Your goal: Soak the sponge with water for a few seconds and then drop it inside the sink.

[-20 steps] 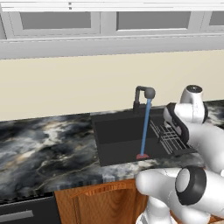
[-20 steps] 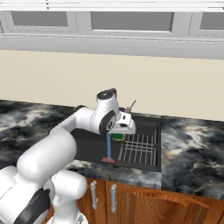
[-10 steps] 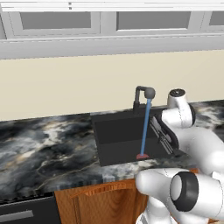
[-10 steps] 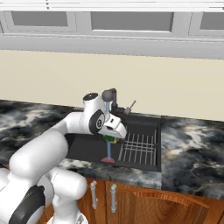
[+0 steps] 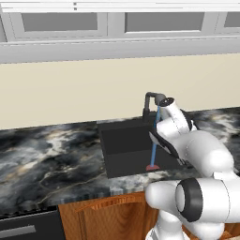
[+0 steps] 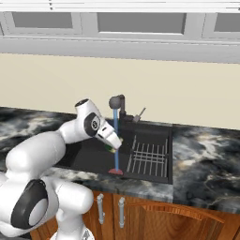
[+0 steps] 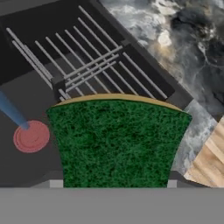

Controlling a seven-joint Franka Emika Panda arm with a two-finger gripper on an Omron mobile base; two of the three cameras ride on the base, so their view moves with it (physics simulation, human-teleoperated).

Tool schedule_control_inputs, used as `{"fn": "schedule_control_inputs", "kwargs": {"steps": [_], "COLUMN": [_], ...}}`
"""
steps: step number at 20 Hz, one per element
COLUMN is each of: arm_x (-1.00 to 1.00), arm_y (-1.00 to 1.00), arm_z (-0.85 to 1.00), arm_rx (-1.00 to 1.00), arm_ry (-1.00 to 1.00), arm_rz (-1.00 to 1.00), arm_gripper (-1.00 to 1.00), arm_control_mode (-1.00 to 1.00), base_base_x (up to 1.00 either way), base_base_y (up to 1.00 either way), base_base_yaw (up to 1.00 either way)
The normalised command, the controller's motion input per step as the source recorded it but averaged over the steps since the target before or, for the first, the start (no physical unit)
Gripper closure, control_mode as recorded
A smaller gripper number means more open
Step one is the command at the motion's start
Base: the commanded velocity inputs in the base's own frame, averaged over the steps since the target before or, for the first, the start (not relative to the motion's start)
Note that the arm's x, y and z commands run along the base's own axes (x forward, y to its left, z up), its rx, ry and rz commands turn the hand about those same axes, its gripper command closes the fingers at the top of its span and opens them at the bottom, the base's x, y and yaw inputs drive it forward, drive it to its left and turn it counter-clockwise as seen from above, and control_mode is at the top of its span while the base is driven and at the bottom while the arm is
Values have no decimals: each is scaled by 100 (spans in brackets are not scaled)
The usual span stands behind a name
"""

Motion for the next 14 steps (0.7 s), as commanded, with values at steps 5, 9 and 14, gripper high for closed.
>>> {"fn": "schedule_control_inputs", "kwargs": {"steps": [5,9,14], "arm_x": [12,0,7], "arm_y": [41,26,28], "arm_z": [-1,0,0], "arm_rx": [-9,-4,-9], "arm_ry": [-6,-6,-2], "arm_rz": [-28,-16,-13], "arm_gripper": [100,100,100], "arm_control_mode": [-100,-100,-100], "base_base_x": [0,0,0], "base_base_y": [0,0,0], "base_base_yaw": [0,0,0]}}
